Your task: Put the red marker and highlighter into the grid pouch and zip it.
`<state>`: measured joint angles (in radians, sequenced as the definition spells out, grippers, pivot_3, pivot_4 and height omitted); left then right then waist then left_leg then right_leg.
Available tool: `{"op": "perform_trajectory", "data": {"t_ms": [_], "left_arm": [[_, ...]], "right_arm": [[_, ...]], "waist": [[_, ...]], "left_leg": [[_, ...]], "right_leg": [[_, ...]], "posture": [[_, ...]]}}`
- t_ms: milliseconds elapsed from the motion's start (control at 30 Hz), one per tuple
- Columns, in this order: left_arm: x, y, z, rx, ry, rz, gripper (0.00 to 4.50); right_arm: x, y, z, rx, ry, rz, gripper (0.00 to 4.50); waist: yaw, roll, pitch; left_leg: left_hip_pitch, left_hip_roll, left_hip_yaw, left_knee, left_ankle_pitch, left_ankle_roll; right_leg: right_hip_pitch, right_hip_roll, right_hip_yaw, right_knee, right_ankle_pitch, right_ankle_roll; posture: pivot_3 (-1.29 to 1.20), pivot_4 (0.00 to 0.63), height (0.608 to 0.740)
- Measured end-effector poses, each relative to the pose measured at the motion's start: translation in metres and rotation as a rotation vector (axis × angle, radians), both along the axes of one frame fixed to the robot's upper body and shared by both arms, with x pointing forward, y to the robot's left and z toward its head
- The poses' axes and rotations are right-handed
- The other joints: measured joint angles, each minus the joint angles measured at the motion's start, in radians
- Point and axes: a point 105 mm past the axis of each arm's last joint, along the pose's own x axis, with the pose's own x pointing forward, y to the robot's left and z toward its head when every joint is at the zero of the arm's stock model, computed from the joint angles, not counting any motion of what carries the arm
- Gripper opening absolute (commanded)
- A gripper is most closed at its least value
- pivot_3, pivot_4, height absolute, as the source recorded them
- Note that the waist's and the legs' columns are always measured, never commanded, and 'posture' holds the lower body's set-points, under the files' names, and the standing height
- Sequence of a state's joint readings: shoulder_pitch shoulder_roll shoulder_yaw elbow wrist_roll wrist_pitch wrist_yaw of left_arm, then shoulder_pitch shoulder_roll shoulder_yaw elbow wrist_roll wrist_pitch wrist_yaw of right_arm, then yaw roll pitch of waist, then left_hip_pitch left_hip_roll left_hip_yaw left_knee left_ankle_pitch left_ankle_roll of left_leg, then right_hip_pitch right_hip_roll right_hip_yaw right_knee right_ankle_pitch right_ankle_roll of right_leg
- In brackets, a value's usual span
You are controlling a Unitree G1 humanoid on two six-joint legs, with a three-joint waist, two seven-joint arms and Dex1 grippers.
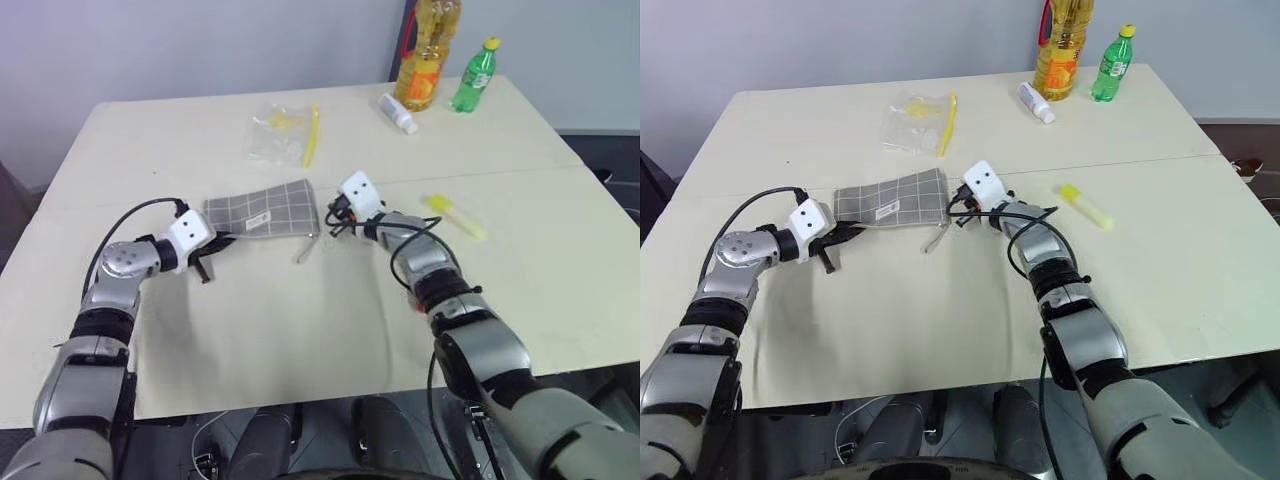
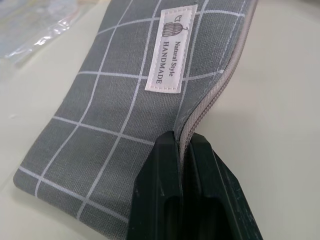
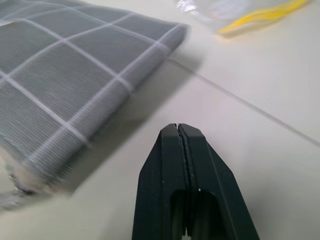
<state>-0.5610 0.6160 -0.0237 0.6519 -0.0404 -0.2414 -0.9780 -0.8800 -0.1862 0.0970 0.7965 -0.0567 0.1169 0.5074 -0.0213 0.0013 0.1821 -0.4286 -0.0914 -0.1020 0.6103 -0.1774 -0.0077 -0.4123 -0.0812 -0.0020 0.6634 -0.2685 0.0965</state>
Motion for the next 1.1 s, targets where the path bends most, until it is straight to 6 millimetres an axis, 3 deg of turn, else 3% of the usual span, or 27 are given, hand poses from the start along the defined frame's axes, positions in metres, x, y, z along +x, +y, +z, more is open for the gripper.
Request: {"op": "perform_trajectory", "data": {"t_ms": [333, 433, 567, 600, 767, 933, 1100], "left_arm": [[-0.045, -0.053, 0.013, -0.051, 0.093, 0.013, 0.05], [-0.051, -0.059, 0.012, -0.066, 0.127, 0.031, 1.0], [-0.057, -0.066, 0.014, -0.114, 0.158, 0.02, 2.9], [-0.06, -0.067, 0.014, -0.122, 0.165, 0.003, 2.9], [-0.076, -0.05, 0.016, -0.106, 0.183, -0.047, 2.9], [-0.08, -0.022, 0.024, -0.082, 0.175, -0.04, 4.44], [-0.072, 0.01, 0.022, 0.017, 0.103, 0.009, 4.44]], "right_arm": [[-0.007, -0.027, 0.013, -0.023, -0.037, -0.052, 0.0], [-0.008, -0.027, 0.013, -0.018, -0.034, -0.055, 0.0], [-0.008, -0.028, 0.011, -0.022, -0.021, -0.063, 0.0], [-0.008, -0.028, 0.011, -0.023, -0.02, -0.064, 0.0], [-0.008, -0.031, 0.01, -0.029, -0.02, -0.075, 0.0], [-0.008, -0.032, 0.01, -0.03, -0.019, -0.078, 0.0], [-0.008, -0.033, 0.008, -0.03, -0.016, -0.084, 0.0]], "waist": [[0.001, 0.0, 0.0], [0.001, 0.0, 0.0], [0.002, 0.0, 0.0], [0.003, 0.0, 0.0], [0.001, 0.0, 0.0], [0.002, 0.0, 0.0], [0.004, 0.0, 0.0]], "left_leg": [[0.001, 0.001, 0.0, -0.001, 0.0, 0.0], [0.001, 0.001, 0.0, -0.001, 0.0, 0.0], [0.001, 0.001, 0.0, 0.0, 0.0, 0.0], [0.001, 0.001, 0.0, 0.0, 0.0, 0.0], [0.001, 0.001, 0.0, -0.002, 0.0, 0.0], [0.001, 0.001, 0.0, -0.002, 0.0, 0.0], [0.001, 0.001, 0.0, -0.004, 0.0, 0.0]], "right_leg": [[0.0, 0.0, 0.0, 0.0, -0.001, -0.001], [0.001, 0.001, 0.0, 0.0, -0.001, -0.001], [0.001, 0.0, 0.0, -0.001, -0.001, -0.002], [0.001, 0.0, 0.0, -0.002, -0.001, -0.002], [0.001, 0.0, 0.0, -0.002, -0.003, -0.005], [0.001, 0.0, 0.0, -0.003, -0.003, -0.006], [0.001, 0.0, 0.0, -0.006, -0.003, -0.006]], "posture": [[0.0, 0.15, 0.74], [0.0, 0.15, 0.74], [0.0, 0.15, 0.74], [0.0, 0.15, 0.74], [0.0, 0.15, 0.74], [0.0, 0.15, 0.74], [0.0, 0.15, 0.74]]}}
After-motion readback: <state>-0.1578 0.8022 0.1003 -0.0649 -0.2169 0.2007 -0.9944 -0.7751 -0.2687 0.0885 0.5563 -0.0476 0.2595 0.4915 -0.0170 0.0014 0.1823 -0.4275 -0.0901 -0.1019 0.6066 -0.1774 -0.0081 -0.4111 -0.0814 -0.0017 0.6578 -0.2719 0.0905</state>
